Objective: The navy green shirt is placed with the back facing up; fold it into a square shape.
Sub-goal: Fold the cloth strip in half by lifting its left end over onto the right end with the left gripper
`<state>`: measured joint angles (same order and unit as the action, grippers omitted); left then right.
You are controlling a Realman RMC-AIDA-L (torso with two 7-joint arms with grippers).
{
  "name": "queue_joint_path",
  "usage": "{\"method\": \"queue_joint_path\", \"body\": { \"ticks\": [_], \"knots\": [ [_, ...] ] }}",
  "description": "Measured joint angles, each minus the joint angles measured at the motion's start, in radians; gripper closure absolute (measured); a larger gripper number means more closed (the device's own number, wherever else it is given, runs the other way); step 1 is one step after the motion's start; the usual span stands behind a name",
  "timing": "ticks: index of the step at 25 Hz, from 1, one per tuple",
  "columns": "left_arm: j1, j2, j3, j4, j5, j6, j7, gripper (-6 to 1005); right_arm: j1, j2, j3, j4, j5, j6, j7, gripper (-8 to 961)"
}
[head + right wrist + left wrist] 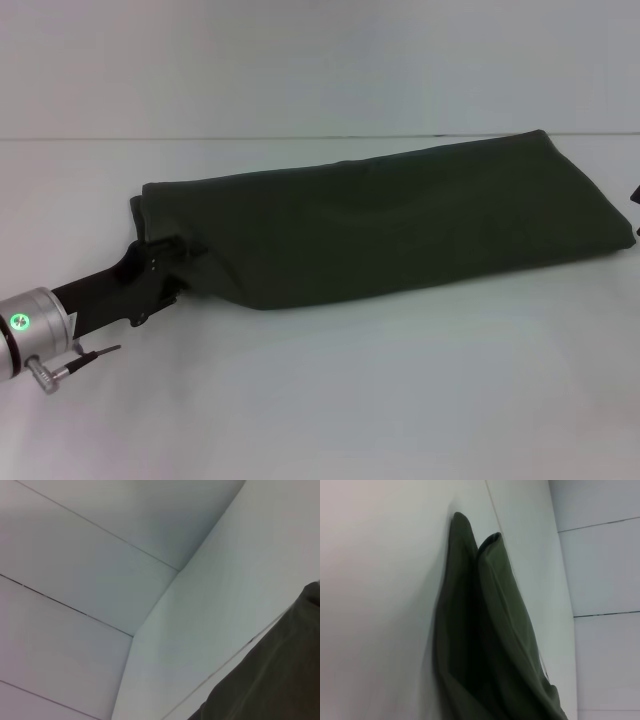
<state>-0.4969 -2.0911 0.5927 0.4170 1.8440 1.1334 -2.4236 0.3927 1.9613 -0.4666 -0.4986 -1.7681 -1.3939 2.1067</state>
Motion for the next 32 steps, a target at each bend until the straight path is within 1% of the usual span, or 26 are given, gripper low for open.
{"method": "queue_joint_path", "body": {
  "ticks": [2, 7, 12, 15, 18, 22, 25, 30, 32],
  "knots": [
    [0.0, 0.002, 0.002, 0.0, 0.002, 0.001, -0.001, 355, 0.001, 0.001, 0.001, 0.0, 0.0, 0.0, 0.0, 99],
    [-0.005, 0.007, 0.012, 0.003, 0.007, 0.009, 0.012, 597, 0.004, 0.001, 0.002, 0.0, 0.0, 0.0, 0.001, 100],
    [-0.012, 0.027, 0.018, 0.018, 0.01, 0.027, 0.031, 768, 0.005, 0.001, 0.005, 0.0, -0.001, -0.001, 0.002, 101],
    [-0.012, 0.055, 0.051, 0.056, 0.025, 0.029, 0.041, 852, 0.005, 0.001, 0.017, 0.003, -0.001, 0.001, 0.002, 100],
    [-0.013, 0.088, 0.067, 0.093, 0.059, 0.011, 0.048, 928, 0.007, -0.001, 0.026, 0.005, -0.001, 0.003, 0.003, 100],
    [0.002, 0.116, 0.055, 0.118, 0.094, -0.043, 0.051, 928, 0.009, -0.011, 0.026, 0.006, -0.005, 0.01, 0.003, 99],
    [0.023, 0.126, 0.034, 0.124, 0.099, -0.088, 0.052, 928, 0.007, -0.021, 0.027, 0.006, -0.004, 0.013, 0.014, 99],
    [0.073, 0.122, -0.012, 0.147, 0.1, -0.191, 0.058, 928, 0.003, -0.027, 0.042, 0.006, -0.002, 0.038, 0.021, 100],
    [0.083, 0.121, -0.02, 0.151, 0.1, -0.204, 0.062, 927, 0.002, -0.028, 0.043, 0.008, -0.004, 0.05, 0.022, 100]
  ]
}}
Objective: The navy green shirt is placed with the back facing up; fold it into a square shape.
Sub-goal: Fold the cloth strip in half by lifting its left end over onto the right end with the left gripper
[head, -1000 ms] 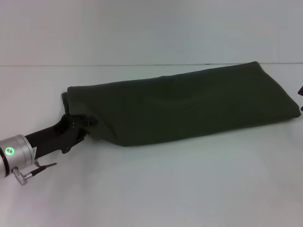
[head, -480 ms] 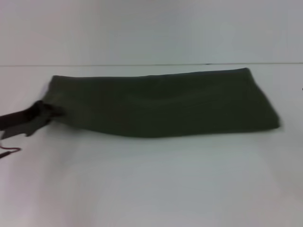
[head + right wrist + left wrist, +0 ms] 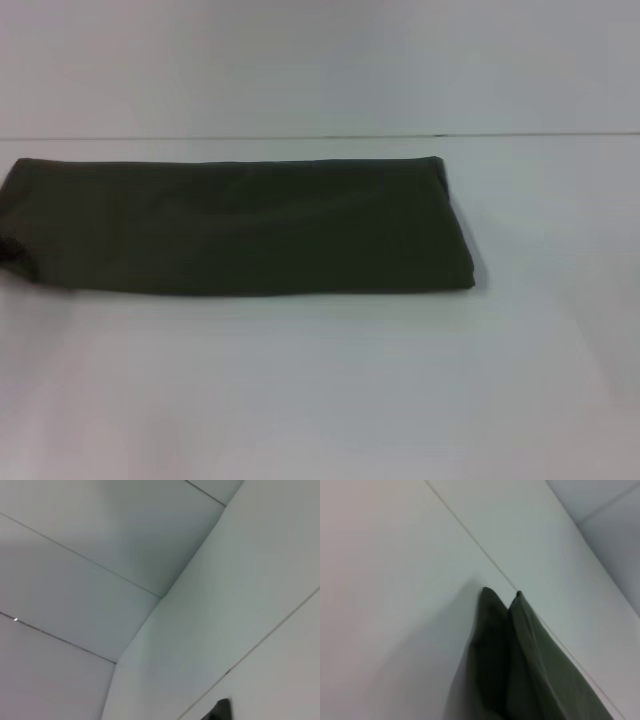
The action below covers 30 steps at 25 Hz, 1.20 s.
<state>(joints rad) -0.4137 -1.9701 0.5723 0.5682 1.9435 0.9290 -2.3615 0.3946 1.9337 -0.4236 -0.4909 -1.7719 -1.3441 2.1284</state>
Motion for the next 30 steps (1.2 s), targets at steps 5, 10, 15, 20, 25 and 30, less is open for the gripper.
{"method": "queue_joint_path", "body": {
  "ticks": [5, 10, 15, 20, 25, 30],
  "knots": [
    [0.005, -0.005, -0.003, 0.02, -0.005, 0.023, 0.031, 927, 0.002, 0.001, 0.0, 0.001, -0.002, -0.001, 0.002, 101],
    [-0.001, -0.048, -0.049, 0.133, -0.073, 0.19, 0.055, 927, 0.011, 0.004, -0.006, 0.002, -0.002, -0.007, 0.002, 100],
    [-0.045, -0.079, -0.055, 0.299, -0.136, 0.387, -0.011, 927, 0.012, 0.008, -0.001, 0.002, 0.002, -0.019, 0.002, 99],
    [-0.141, -0.081, 0.018, 0.316, -0.131, 0.428, -0.043, 927, 0.014, 0.012, -0.003, 0.002, 0.003, -0.023, -0.002, 100],
    [-0.264, -0.128, 0.199, 0.232, -0.131, 0.322, 0.025, 926, 0.018, 0.02, -0.009, 0.002, -0.002, -0.015, -0.004, 101],
    [-0.336, -0.193, 0.339, 0.154, -0.132, 0.198, 0.157, 926, 0.024, 0.022, -0.015, 0.014, -0.004, -0.014, -0.006, 101]
  ]
}}
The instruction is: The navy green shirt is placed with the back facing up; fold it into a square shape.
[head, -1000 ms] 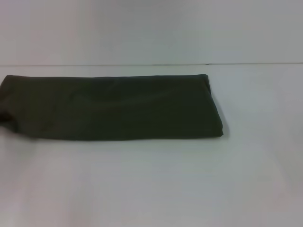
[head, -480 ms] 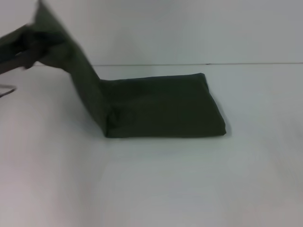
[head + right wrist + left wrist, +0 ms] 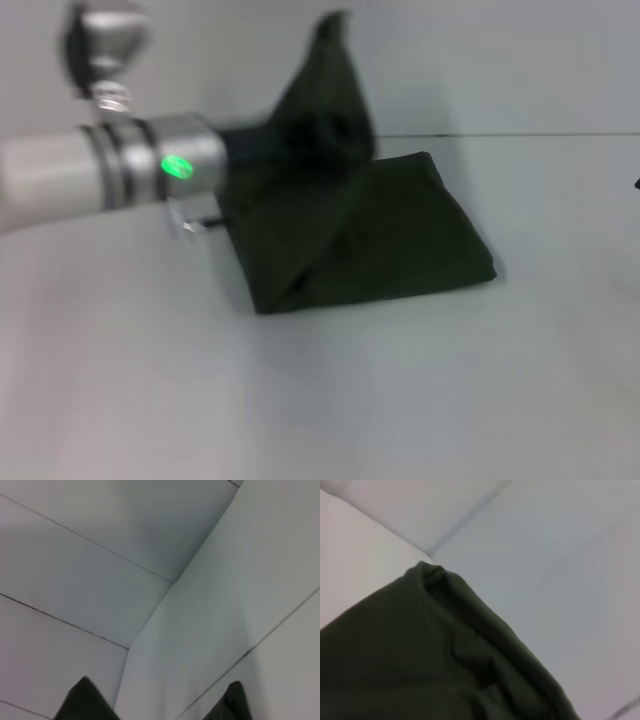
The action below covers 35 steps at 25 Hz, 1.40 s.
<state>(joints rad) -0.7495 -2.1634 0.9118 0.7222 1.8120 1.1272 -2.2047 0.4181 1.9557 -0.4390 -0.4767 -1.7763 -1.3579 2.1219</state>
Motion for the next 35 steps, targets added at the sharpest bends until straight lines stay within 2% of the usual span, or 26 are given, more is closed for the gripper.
{"method": "queue_joint_path", "body": {
  "ticks": [2, 3, 5, 7, 9, 11, 14, 15, 18, 20, 22, 24, 26, 28, 29, 32, 35],
  "knots": [
    [-0.035, -0.004, 0.11, -0.048, 0.003, -0.052, 0.067, 926, 0.002, 0.0, -0.008, 0.001, -0.001, 0.0, 0.0, 100],
    [-0.072, -0.002, 0.226, -0.088, 0.019, -0.118, 0.095, 926, 0.003, 0.0, -0.012, 0.001, -0.001, 0.0, 0.0, 100],
    [-0.11, -0.001, 0.361, -0.118, 0.053, -0.198, 0.099, 926, 0.003, 0.0, -0.014, 0.001, -0.001, 0.002, 0.0, 100],
    [-0.147, -0.004, 0.511, -0.123, 0.107, -0.28, 0.078, 865, 0.003, 0.0, -0.016, 0.001, -0.002, 0.002, 0.0, 99],
    [-0.147, -0.005, 0.583, -0.078, 0.135, -0.281, 0.044, 804, 0.002, 0.0, -0.017, 0.001, -0.002, 0.004, 0.001, 99],
    [-0.111, -0.003, 0.584, -0.005, 0.137, -0.255, -0.002, 754, -0.002, -0.001, -0.017, 0.001, -0.002, 0.005, 0.004, 99],
    [0.019, -0.005, 0.466, 0.176, 0.078, -0.189, -0.049, 693, -0.004, -0.006, -0.017, 0.001, -0.005, 0.005, 0.004, 100],
    [0.082, -0.005, 0.404, 0.224, 0.019, -0.162, -0.051, 673, -0.003, -0.009, -0.017, 0.001, -0.016, 0.005, 0.004, 100],
    [0.176, 0.012, 0.232, 0.245, -0.118, -0.053, -0.078, 612, 0.016, -0.023, -0.031, -0.018, -0.072, 0.001, 0.01, 100],
    [0.199, 0.036, 0.114, 0.195, -0.136, 0.054, -0.121, 571, 0.045, -0.036, -0.056, -0.042, -0.123, -0.005, 0.024, 100],
    [0.2, 0.086, 0.007, 0.093, -0.135, 0.177, -0.155, 511, 0.094, -0.053, -0.099, -0.065, -0.188, -0.008, 0.049, 100],
    [0.199, 0.133, -0.048, 0.002, -0.135, 0.261, -0.162, 430, 0.149, -0.067, -0.147, -0.08, -0.249, -0.011, 0.069, 101],
    [0.206, 0.164, -0.068, -0.054, -0.136, 0.311, -0.161, 349, 0.219, -0.073, -0.193, -0.097, -0.316, -0.011, 0.088, 101],
    [0.228, 0.184, -0.068, -0.078, -0.123, 0.337, -0.153, 265, 0.292, -0.068, -0.226, -0.116, -0.38, -0.002, 0.095, 101],
    [0.243, 0.187, -0.07, -0.078, -0.115, 0.343, -0.147, 221, 0.332, -0.061, -0.243, -0.129, -0.411, 0.017, 0.097, 101],
    [0.285, 0.182, -0.1, -0.074, -0.107, 0.352, -0.123, 90, 0.434, -0.03, -0.295, -0.152, -0.507, 0.09, 0.101, 100],
    [0.32, 0.173, -0.148, -0.073, -0.107, 0.353, -0.098, 63, 0.519, 0.01, -0.367, -0.156, -0.598, 0.175, 0.09, 100]
  ]
}}
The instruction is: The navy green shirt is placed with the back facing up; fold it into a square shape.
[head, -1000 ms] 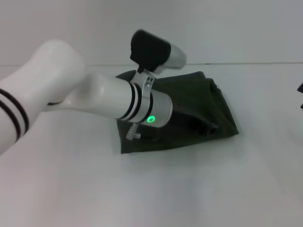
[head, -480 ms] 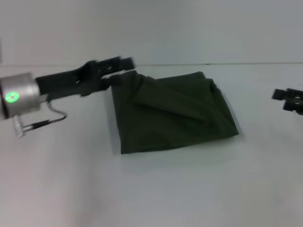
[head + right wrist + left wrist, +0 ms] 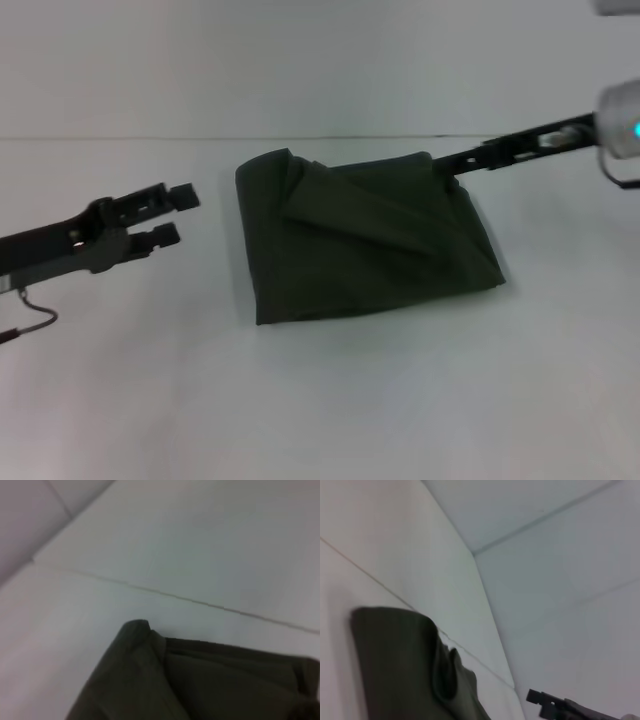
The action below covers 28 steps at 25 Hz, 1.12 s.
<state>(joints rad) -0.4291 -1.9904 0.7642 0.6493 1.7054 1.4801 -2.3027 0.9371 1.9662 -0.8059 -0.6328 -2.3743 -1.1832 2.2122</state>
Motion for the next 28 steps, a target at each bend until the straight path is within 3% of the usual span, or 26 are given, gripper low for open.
{"method": "queue_joint_path", "body": {
  "ticks": [5, 8, 24, 28],
  "knots": [
    [0.03, -0.01, -0.027, 0.0, -0.006, 0.001, 0.021, 63, 0.07, 0.065, -0.133, 0.016, -0.097, 0.149, 0.013, 100],
    [0.034, -0.018, -0.032, 0.0, -0.006, 0.002, 0.024, 63, 0.081, 0.087, -0.182, 0.037, -0.119, 0.206, 0.037, 100],
    [0.013, -0.046, -0.039, 0.004, 0.0, -0.002, 0.025, 62, 0.08, 0.114, -0.277, 0.13, -0.133, 0.304, 0.045, 99],
    [0.011, -0.051, -0.04, 0.004, 0.002, -0.004, 0.025, 63, 0.079, 0.115, -0.271, 0.122, -0.133, 0.305, 0.061, 138]
  ]
}}
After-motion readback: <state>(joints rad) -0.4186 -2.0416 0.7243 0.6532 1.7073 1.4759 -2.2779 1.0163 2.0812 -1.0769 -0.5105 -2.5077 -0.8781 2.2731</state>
